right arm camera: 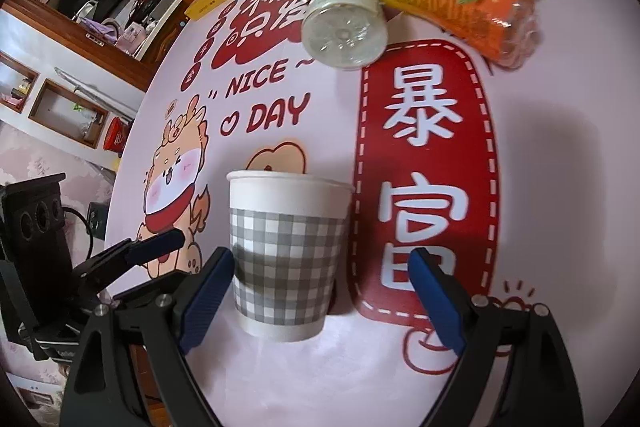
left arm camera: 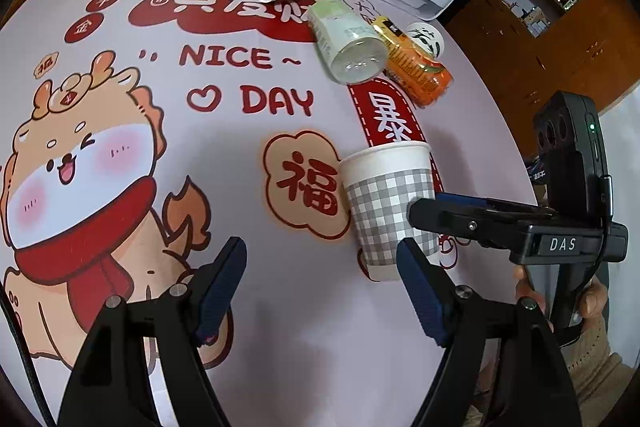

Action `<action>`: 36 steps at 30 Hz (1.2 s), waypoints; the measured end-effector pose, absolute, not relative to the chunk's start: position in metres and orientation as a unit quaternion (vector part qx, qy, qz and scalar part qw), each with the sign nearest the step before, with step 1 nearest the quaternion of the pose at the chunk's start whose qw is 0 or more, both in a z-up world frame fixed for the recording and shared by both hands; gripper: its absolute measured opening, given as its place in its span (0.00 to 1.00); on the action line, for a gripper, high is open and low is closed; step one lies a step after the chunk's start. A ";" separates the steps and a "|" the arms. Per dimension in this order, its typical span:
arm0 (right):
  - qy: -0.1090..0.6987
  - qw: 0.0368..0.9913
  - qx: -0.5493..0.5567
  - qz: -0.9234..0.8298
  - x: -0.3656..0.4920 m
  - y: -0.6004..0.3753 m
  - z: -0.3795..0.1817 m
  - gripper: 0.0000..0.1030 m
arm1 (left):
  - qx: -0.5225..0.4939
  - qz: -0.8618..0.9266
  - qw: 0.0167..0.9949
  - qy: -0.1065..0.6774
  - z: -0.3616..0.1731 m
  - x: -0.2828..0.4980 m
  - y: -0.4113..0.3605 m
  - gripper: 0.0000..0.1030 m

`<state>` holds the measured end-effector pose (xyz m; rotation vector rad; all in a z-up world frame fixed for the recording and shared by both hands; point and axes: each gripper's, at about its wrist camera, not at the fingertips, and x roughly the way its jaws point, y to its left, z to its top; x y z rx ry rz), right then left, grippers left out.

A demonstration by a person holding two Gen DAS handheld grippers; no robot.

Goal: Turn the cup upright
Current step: 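Lift the checkered cup with the right gripper and carry it aside, then rotate the right gripper to turn the cup opening upward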

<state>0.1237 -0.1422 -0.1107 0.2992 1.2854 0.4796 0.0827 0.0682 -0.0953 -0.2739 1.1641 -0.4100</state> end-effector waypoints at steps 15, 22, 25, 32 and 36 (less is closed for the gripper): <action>0.619 0.727 0.154 0.254 0.137 -0.123 -0.126 0.66 | -0.148 -0.181 0.803 0.549 -0.101 0.080 0.084 0.74; 0.584 0.761 0.124 0.253 0.129 -0.122 -0.114 0.64 | -0.146 -0.182 0.804 0.547 -0.101 0.080 0.085 0.74; 0.544 0.794 0.100 0.253 0.124 -0.121 -0.101 0.64 | -0.142 -0.180 0.807 0.544 -0.100 0.080 0.082 0.74; 0.401 0.885 0.013 0.235 0.096 -0.113 -0.078 0.64 | -0.145 -0.166 0.821 0.526 -0.095 0.083 0.077 0.74; 0.377 0.900 0.002 0.219 0.091 -0.115 -0.079 0.64 | -0.147 -0.160 0.828 0.517 -0.091 0.087 0.074 0.74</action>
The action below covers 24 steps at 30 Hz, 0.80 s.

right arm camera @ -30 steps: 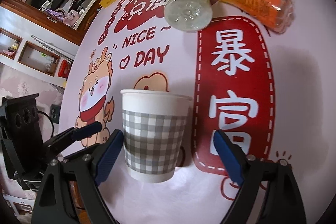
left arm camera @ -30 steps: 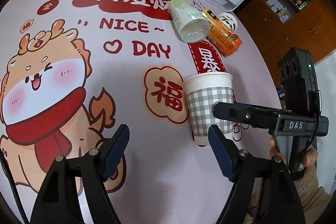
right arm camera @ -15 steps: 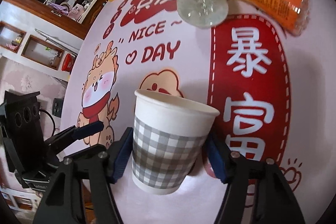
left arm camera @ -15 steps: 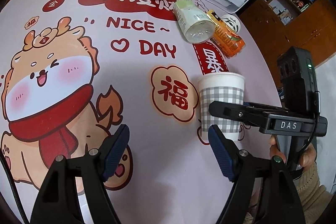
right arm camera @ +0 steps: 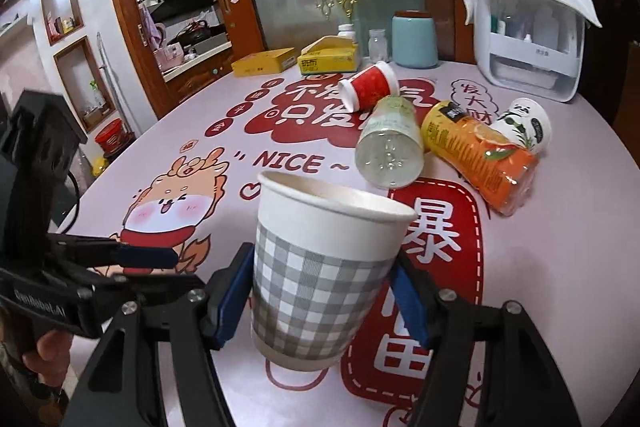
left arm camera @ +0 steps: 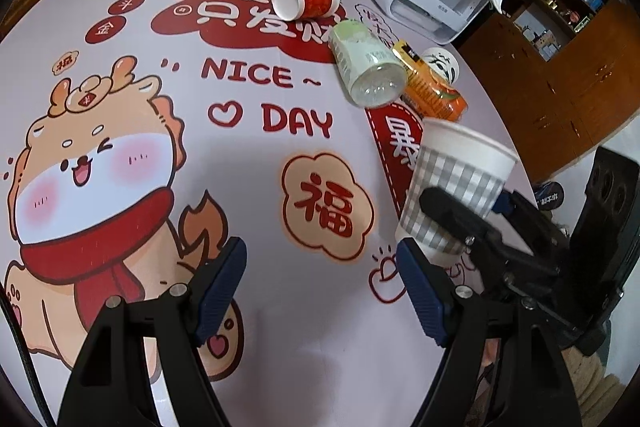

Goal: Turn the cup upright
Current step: 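Rotate the right gripper to turn the cup opening upward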

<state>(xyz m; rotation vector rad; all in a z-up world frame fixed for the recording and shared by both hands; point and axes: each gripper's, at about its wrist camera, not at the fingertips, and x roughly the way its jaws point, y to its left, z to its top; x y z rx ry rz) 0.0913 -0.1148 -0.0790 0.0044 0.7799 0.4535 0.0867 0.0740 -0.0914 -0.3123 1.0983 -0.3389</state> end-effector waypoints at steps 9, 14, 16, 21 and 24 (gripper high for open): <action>0.383 0.901 0.010 0.202 0.093 -0.124 -0.085 0.64 | -0.150 -0.148 0.834 0.510 -0.089 0.090 0.072 0.73; 0.379 0.905 0.004 0.193 0.095 -0.121 -0.088 0.64 | -0.149 -0.133 0.844 0.498 -0.084 0.087 0.075 0.73; 0.376 0.908 0.000 0.186 0.097 -0.119 -0.089 0.64 | -0.149 -0.126 0.847 0.494 -0.083 0.086 0.076 0.73; 0.356 0.920 -0.025 0.163 0.102 -0.108 -0.093 0.64 | -0.153 -0.122 0.849 0.491 -0.082 0.084 0.078 0.73; 0.351 0.923 -0.040 0.153 0.105 -0.102 -0.098 0.64 | -0.155 -0.120 0.848 0.493 -0.085 0.083 0.078 0.73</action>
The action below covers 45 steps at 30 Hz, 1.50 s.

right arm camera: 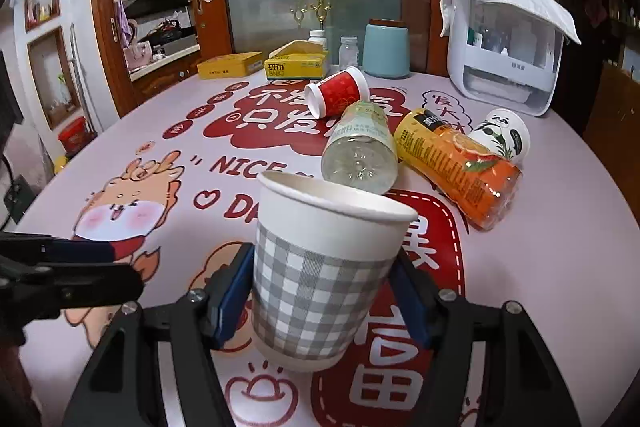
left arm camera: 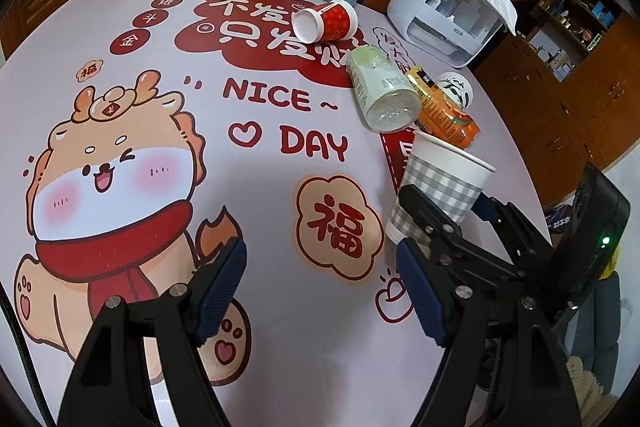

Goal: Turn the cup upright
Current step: 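Rotate the right gripper to turn the cup opening upward, then lower the upright cup onto the table and open the right gripper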

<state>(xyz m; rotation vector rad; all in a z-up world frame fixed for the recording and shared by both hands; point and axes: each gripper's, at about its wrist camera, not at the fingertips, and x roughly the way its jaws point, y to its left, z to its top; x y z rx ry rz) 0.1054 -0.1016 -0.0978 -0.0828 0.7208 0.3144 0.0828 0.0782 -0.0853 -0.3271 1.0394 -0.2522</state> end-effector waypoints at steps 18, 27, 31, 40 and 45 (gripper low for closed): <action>0.338 0.925 -0.087 0.149 0.081 -0.098 -0.102 0.65 | -0.153 -0.120 0.848 0.493 -0.088 0.079 0.076 0.73; 0.375 0.913 -0.058 0.148 0.083 -0.108 -0.113 0.65 | -0.149 -0.120 0.850 0.491 -0.087 0.077 0.075 0.73; 0.370 0.915 -0.059 0.148 0.080 -0.109 -0.112 0.65 | -0.143 -0.120 0.852 0.490 -0.085 0.076 0.073 0.74; 0.367 0.914 -0.059 0.159 0.072 -0.108 -0.109 0.73 | -0.130 -0.123 0.849 0.496 -0.086 0.069 0.065 0.78; 0.369 0.914 -0.045 0.165 0.065 -0.111 -0.106 0.75 | -0.124 -0.125 0.848 0.500 -0.085 0.061 0.061 0.86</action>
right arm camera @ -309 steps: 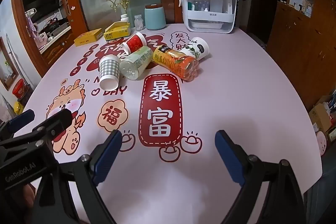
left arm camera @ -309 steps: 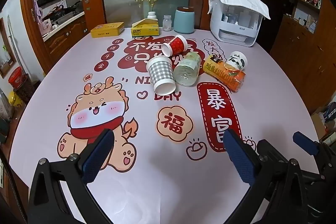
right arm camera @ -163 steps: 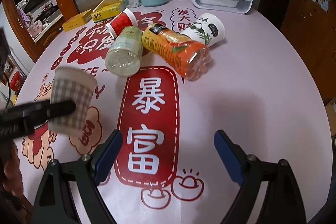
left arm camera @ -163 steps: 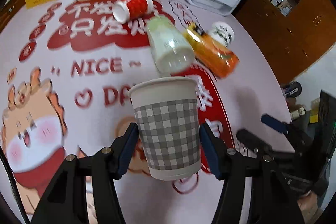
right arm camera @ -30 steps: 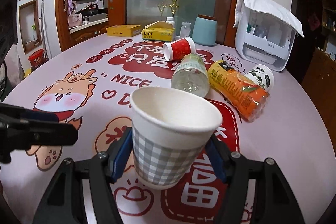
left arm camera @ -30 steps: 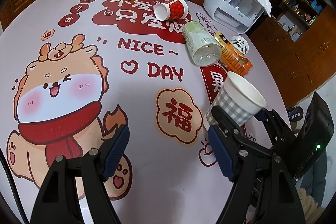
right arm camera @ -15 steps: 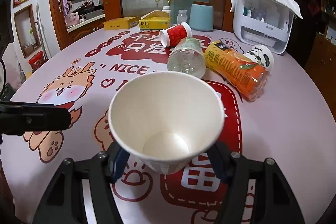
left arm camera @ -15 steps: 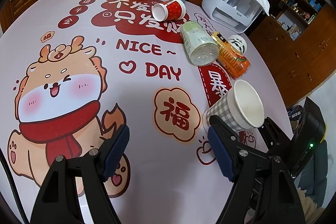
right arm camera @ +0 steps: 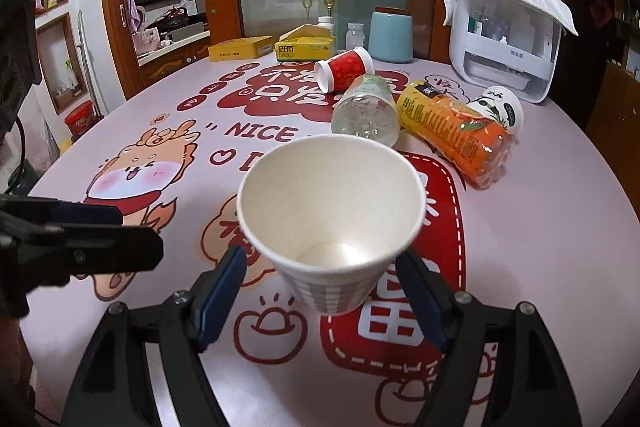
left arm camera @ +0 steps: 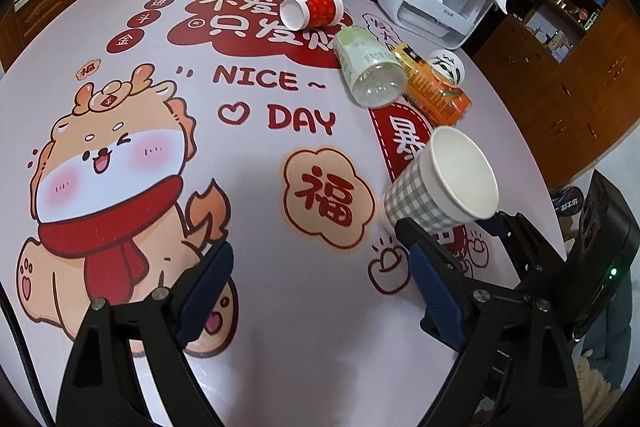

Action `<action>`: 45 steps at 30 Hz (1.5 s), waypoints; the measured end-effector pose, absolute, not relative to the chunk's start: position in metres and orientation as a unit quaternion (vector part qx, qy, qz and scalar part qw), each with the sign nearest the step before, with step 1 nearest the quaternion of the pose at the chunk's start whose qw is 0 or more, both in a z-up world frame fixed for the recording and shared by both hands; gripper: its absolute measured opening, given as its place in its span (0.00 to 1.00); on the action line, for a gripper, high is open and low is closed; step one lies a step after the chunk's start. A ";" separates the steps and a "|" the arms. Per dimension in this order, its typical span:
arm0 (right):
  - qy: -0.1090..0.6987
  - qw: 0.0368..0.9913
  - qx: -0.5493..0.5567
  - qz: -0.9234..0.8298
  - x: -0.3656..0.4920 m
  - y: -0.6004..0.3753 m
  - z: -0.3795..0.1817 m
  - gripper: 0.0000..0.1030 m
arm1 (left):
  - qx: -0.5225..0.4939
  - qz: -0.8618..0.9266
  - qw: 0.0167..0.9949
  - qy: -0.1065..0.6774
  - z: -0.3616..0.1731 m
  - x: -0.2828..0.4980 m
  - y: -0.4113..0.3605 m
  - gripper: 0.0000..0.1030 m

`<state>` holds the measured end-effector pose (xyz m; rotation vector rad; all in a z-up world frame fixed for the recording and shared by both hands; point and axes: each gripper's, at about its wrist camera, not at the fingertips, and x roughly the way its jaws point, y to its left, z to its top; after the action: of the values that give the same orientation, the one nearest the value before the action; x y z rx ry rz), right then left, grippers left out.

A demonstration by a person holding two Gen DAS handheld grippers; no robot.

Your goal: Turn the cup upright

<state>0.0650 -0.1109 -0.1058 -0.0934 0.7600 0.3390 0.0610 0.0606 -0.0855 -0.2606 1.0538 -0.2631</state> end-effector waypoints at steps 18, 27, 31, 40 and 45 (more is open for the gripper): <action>0.411 0.903 -0.067 0.105 0.014 -0.132 -0.100 0.75 | -0.078 -0.111 0.867 0.480 -0.061 0.007 0.045 0.87; 0.444 0.894 -0.016 0.064 -0.011 -0.165 -0.071 0.75 | -0.043 -0.093 0.888 0.449 -0.030 -0.021 0.028 0.87; 0.433 0.900 -0.007 0.054 -0.024 -0.176 -0.050 0.75 | -0.016 -0.079 0.900 0.428 -0.016 -0.031 0.013 0.87; 0.410 0.911 0.010 0.033 -0.044 -0.192 -0.016 0.75 | 0.019 -0.058 0.914 0.401 0.010 -0.048 -0.013 0.87; 0.399 0.916 0.013 0.028 -0.048 -0.194 -0.006 0.75 | 0.013 -0.048 0.916 0.397 0.018 -0.051 -0.018 0.87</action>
<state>-0.0484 -0.1944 -0.0059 0.0270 0.8207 0.0584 -0.0508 -0.0176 0.0179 0.0268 0.8168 -0.0993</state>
